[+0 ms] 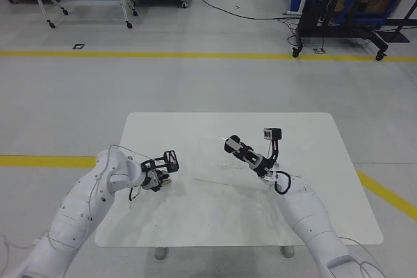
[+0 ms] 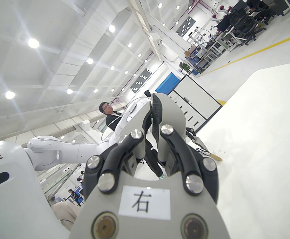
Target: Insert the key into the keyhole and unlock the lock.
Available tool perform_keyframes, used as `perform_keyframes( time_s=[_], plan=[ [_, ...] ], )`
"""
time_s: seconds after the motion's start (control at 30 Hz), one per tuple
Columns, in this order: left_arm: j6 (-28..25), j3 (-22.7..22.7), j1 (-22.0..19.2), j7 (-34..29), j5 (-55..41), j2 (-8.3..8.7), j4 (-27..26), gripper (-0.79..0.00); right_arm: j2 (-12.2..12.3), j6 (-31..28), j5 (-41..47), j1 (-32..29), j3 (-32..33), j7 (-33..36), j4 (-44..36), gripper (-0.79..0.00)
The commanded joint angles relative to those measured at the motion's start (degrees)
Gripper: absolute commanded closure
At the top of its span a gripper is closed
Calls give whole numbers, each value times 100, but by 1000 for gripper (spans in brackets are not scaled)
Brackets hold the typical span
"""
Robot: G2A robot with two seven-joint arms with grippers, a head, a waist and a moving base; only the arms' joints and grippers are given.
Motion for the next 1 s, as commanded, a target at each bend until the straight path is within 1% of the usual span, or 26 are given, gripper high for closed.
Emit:
perform_keyframes(
  time_s=[0.0, 0.2, 0.43, 0.53, 0.6, 0.63, 0.87, 0.9, 0.93, 0.97],
  plan=[
    [20, 3, -22, -20, -162, 14, 47, 0, 0, 0, 0, 0, 0, 0, 0, 0],
    [179, 140, -200, -179, -701, 59, 262, 0, 0, 0, 0, 0, 0, 0, 0, 0],
    [300, 345, -404, -299, -989, 104, 370, 0, 0, 0, 0, 0, 0, 0, 0, 0],
    [397, 283, -412, -142, -1059, 122, 342, 0, 0, 0, 0, 0, 0, 0, 0, 0],
    [723, 151, -349, 118, -1016, 142, 241, 0, 0, 0, 0, 0, 0, 0, 0, 0],
    [977, 93, -282, 204, -848, 158, 123, 0, 0, 0, 0, 0, 0, 0, 0, 0],
    [977, 93, -282, 204, -848, 158, 123, 0, 0, 0, 0, 0, 0, 0, 0, 0],
    [957, 77, -234, 380, -1038, 149, 113, 0, 0, 0, 0, 0, 0, 0, 0, 0],
    [783, 20, -171, 636, -1616, 137, 235, 0, 0, 68, -38, -31, -7, -85, -66, 0],
    [450, -19, -174, 694, -2378, 128, 487, 0, -3, 92, -59, -63, -19, -183, -138, 0]
  ],
)
